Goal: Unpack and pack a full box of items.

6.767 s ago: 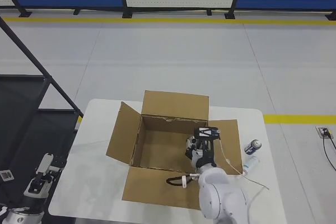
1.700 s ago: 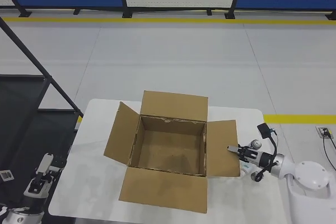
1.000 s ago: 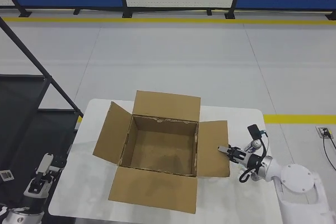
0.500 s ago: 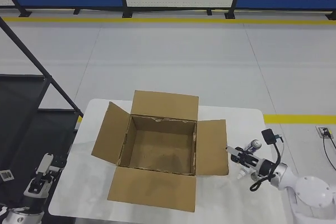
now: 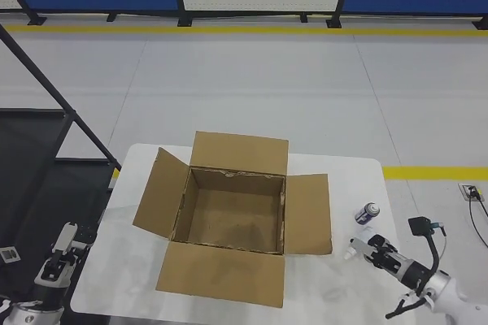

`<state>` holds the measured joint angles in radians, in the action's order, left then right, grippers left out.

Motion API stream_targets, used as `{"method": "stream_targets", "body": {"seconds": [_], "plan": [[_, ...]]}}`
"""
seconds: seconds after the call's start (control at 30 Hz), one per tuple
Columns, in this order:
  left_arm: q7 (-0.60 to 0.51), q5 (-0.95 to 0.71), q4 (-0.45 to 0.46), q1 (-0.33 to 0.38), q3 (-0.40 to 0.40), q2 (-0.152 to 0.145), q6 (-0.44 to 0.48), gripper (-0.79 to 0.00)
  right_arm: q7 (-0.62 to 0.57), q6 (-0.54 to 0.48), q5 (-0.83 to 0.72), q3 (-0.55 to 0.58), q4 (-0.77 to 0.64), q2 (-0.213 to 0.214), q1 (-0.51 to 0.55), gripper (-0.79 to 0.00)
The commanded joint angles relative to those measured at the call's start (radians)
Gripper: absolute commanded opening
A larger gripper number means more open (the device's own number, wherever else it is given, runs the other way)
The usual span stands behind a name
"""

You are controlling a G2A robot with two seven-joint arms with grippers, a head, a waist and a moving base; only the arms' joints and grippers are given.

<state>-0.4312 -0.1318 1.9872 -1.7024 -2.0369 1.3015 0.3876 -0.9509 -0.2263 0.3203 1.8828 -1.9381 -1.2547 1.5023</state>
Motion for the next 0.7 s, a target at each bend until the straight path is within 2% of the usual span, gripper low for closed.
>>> {"method": "stream_targets", "body": {"seconds": [0.0,0.17,0.27,0.5,0.67], "plan": [[0.0,0.0,0.0,0.0,0.0,0.0,0.0,0.0,0.0,0.0,0.0,0.0,0.0,0.0,0.001,0.0],[0.0,0.0,0.0,0.0,0.0,0.0,0.0,0.0,0.0,0.0,0.0,0.0,0.0,0.0,0.001,0.0],[0.0,0.0,0.0,0.0,0.0,0.0,0.0,0.0,0.053,-0.019,0.029,-0.009,0.001,0.002,0.003,0.0],[0.0,0.0,0.0,0.0,0.0,0.0,0.0,0.0,0.202,-0.344,0.199,0.088,0.069,0.024,0.017,0.0],[0.0,0.0,0.0,0.0,0.0,0.0,0.0,0.0,0.274,-0.503,0.371,0.144,0.154,0.044,0.002,0.0]]}}
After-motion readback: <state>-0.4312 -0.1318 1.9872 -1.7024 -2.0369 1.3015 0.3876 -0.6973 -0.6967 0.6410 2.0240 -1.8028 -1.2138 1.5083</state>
